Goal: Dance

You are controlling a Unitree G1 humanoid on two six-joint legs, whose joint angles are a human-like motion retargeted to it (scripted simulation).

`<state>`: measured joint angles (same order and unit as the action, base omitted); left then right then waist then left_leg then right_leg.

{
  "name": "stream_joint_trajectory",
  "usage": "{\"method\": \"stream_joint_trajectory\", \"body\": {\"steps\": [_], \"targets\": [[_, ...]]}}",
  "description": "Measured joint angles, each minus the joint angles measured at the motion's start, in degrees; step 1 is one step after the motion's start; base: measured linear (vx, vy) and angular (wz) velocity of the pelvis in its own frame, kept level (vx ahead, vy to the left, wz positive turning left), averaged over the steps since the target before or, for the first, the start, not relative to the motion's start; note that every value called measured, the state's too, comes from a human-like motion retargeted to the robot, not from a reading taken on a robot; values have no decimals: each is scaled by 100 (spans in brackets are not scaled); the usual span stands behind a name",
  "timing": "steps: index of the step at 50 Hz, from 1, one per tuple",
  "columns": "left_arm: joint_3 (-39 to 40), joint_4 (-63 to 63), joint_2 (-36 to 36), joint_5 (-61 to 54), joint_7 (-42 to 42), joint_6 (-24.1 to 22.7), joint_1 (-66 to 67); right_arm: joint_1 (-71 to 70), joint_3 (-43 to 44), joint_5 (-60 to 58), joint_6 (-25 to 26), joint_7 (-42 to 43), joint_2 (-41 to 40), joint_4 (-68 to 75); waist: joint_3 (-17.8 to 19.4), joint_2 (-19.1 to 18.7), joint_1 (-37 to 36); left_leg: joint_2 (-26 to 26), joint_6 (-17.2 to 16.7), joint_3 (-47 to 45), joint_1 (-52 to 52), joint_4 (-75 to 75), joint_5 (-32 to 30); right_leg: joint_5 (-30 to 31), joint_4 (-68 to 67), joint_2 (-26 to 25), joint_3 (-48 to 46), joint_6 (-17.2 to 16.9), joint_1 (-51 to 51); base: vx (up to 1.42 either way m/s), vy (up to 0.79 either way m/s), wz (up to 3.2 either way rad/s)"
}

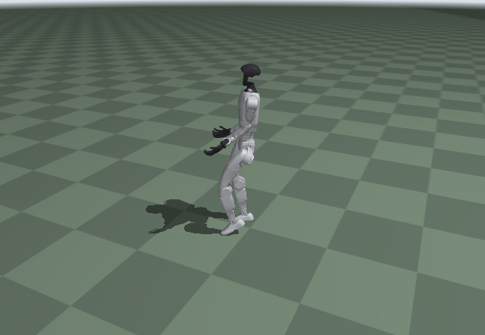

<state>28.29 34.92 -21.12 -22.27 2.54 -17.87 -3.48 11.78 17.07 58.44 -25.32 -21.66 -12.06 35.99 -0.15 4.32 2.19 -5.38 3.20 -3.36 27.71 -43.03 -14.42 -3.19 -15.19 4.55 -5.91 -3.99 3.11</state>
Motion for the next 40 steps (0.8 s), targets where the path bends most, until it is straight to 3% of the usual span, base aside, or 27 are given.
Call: {"method": "stream_joint_trajectory", "body": {"steps": [3, 6, 8, 10, 12, 13, 15, 20, 22, 24, 25, 27, 30, 31, 32, 35, 37, 38, 40], "targets": [[546, -1486, -95, -1945, 40, -649, -354, -170, 516, 1029, 218, 493, -108, -1515, -29, 114, -278, 49, 266, 404, -10, -889, 396, -48, -59, 158, 70, -78, -17, 23, 3, 38], [676, -2592, 396, -3392, 127, -1297, -474, -684, 1035, 2487, 121, 819, 129, -2789, 98, 255, -414, 166, 511, 764, -440, -933, 581, -28, 65, 342, 9, -128, -282, 22, 6, 59], [748, -2989, 763, -3744, 49, -1373, -484, -1104, 1419, 3086, 90, 961, 560, -3369, 68, 363, -436, 373, 594, 851, -711, -481, 770, 3, 204, 470, -43, -198, -370, 14, 11, 68], [838, -3143, 1053, -3789, -277, -1141, -425, -1462, 1896, 3271, 174, 1127, 1210, -3776, 41, 426, -480, 635, 636, 835, -1024, 249, 890, 49, 337, 592, -173, -267, -451, 21, 12, 69], [923, -3039, 1140, -3714, -640, -657, -310, -1782, 2392, 3140, 283, 1359, 1901, -3979, 55, 403, -542, 822, 365, 932, -1478, 1227, 572, 77, 435, 651, -352, -340, -562, 28, 17, 66], [977, -2924, 1142, -3698, -820, -424, -232, -1975, 2632, 3005, 310, 1476, 2252, -4012, 82, 347, -605, 888, 13, 1035, -1768, 1776, 233, 80, 446, 670, -404, -414, -611, 34, 23, 40], [1065, -2649, 1119, -3788, -1012, -226, 10, -2350, 2986, 2781, 253, 1678, 2868, -3973, 125, 240, -796, 739, -732, 1529, -2326, 2603, 179, 61, 386, 732, -402, -514, -645, 38, 26, 8], [1208, -1803, 210, -4961, -1123, -195, 384, -3232, 3662, 2787, -193, 1732, 4292, -3281, 366, 11, -1246, 591, -647, 153, -2979, 3294, 554, -87, -240, 1126, -431, -606, -591, 40, 36, 10], [1406, -1877, -377, -5837, -1122, -508, 330, -3416, 3733, 2865, -238, 1548, 4556, -3020, 347, 32, -1433, 174, -571, 565, -2942, 3206, 692, -82, -448, 1386, -342, -511, -426, 37, 29, -50], [1645, -2100, -804, -6781, -959, -1277, 113, -3463, 3751, 2972, -224, 1344, 4653, -2825, 329, 81, -1702, -160, -438, 601, -2745, 3018, 783, -31, -752, 1585, -40, -287, -109, 44, 28, -110], [1712, -2193, -920, -7207, -796, -1729, -15, -3439, 3785, 3015, -203, 1270, 4663, -2768, 324, 44, -1794, -214, -378, 474, -2711, 2973, 846, -3, -963, 1609, 69, -115, 73, 28, 23, -68], [1612, -2435, -808, -7670, -369, -2210, -140, -3407, 3941, 3057, -185, 1214, 4563, -2745, 380, -86, -1908, -328, -272, 438, -2748, 3030, 906, 112, -1491, 1739, 127, 117, 442, 18, 20, -34], [1285, -3220, -384, -7129, -464, -2509, -216, -3429, 4017, 3214, -231, 1193, 3997, -2812, 485, -169, -1890, -384, -157, 254, -2779, 3071, 903, 289, -2363, 1992, 67, 777, 900, 25, 12, -44], [1293, -3491, -166, -6681, -555, -2489, -273, -3429, 3953, 3293, -300, 1171, 3683, -2849, 424, -219, -1775, -296, -132, 186, -2688, 3065, 892, 291, -2502, 1946, -1, 1093, 1014, 19, 1, -58], [1343, -3729, 66, -6192, -592, -2427, -338, -3399, 3877, 3359, -350, 1126, 3345, -2886, 343, -269, -1637, -205, -106, 126, -2577, 3053, 881, 287, -2566, 1853, -44, 1202, 1104, 18, 0, -52], [1763, -4029, 938, -4318, -21, -2030, -377, -2930, 3540, 3367, -393, 866, 2246, -2923, 1, -431, -1086, 51, -26, 31, -2185, 3043, 805, 173, -2228, 962, 323, 82, 1183, 23, 3, -33], [1928, -3894, 1602, -2570, 823, -1912, 48, -2291, 3318, 2823, -719, 765, 1697, -2714, -157, -531, -802, 166, 22, 47, -2045, 3117, 725, -69, -1813, 232, 566, -725, 1030, 26, -4, -5], [1985, -3840, 1950, -1469, 1405, -1710, 335, -1949, 3159, 2325, -1021, 834, 1420, -2595, -193, -567, -660, 279, -17, 101, -1988, 3117, 709, -21, -1437, -95, 500, -1007, 867, 25, -40, 11], [2013, -3888, 2550, 651, 2438, -907, 979, -1270, 2878, 864, -1690, 1389, 1042, -2255, -153, -483, -379, 524, -330, 290, -1936, 3013, 732, 110, -845, -1061, 563, -1101, 548, 26, -60, 41]]}}
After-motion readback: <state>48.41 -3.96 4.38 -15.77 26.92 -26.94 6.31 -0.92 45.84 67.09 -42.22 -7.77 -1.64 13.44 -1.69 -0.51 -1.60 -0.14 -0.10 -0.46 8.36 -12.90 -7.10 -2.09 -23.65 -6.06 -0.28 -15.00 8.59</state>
